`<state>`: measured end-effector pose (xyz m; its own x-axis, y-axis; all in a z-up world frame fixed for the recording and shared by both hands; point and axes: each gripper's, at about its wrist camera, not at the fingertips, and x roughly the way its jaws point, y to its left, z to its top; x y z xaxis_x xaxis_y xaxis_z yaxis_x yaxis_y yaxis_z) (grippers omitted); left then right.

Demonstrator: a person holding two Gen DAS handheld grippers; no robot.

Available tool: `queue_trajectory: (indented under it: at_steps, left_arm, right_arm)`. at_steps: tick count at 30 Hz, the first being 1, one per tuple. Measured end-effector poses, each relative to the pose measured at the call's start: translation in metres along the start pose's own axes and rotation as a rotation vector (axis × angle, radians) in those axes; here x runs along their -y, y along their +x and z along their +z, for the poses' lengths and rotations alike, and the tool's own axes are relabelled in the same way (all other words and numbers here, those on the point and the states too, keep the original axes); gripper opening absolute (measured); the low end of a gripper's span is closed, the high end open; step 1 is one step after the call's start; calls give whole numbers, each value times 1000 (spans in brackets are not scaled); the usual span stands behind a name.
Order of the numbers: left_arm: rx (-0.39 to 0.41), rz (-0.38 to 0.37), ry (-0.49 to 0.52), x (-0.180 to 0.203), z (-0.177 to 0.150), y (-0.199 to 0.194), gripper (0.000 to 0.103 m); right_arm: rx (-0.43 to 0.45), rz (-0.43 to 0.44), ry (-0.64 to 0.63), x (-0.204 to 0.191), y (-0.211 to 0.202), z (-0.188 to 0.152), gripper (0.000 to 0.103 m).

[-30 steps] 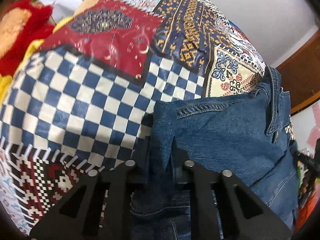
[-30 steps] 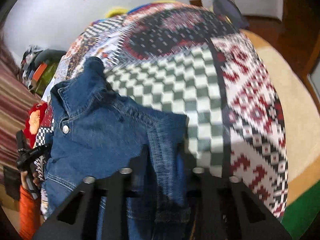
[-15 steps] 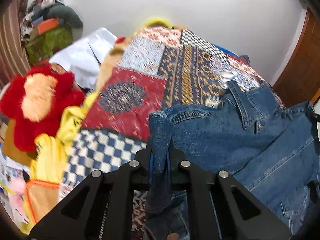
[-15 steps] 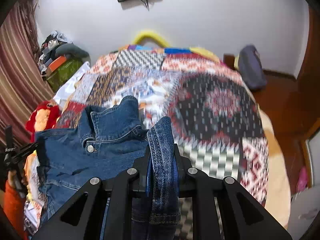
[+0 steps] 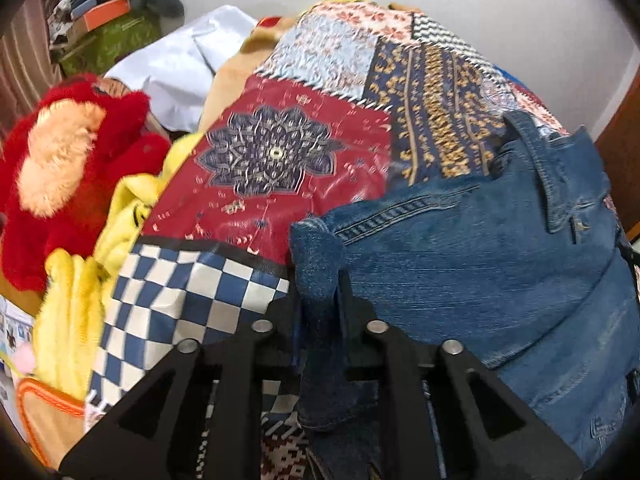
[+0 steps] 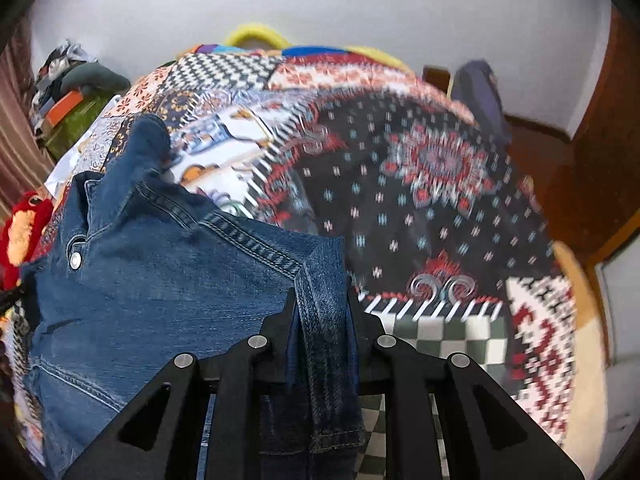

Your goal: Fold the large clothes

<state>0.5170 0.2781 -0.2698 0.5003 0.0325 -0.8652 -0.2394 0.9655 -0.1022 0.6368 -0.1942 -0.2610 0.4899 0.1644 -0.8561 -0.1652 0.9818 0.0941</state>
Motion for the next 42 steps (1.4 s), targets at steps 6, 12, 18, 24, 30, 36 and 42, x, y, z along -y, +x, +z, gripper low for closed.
queue_trajectory:
  at_steps: [6,12,18,24,30,36,42]
  left_arm:
    - [-9,-14,-10,-2,-5,1,21]
    - [-73,0,18,3,-15,-6,29]
    - [-67,30,73,15,-30,-42,43]
    - [52,2,89,25,-43,-119,72]
    - [159,-34,74,23,-68,-188,92]
    - [179,-40,80,16,-108,-222,96]
    - [118,-46,37,1,-159,-221,97]
  right_arm:
    - [-47,-24,17,6,7,-5,52]
    - [-55,-101,38,18,-10,-11,80]
    - [-50,-39,72,18,-63,-25,80]
    - [49,-16,26,-1,-139,-39,80]
    - [188,20,-17,-19,-223,-66,82]
    - [236,67,-15,-22,-274,-105,88]
    - [177,59,-15,-20,-282,-157,88]
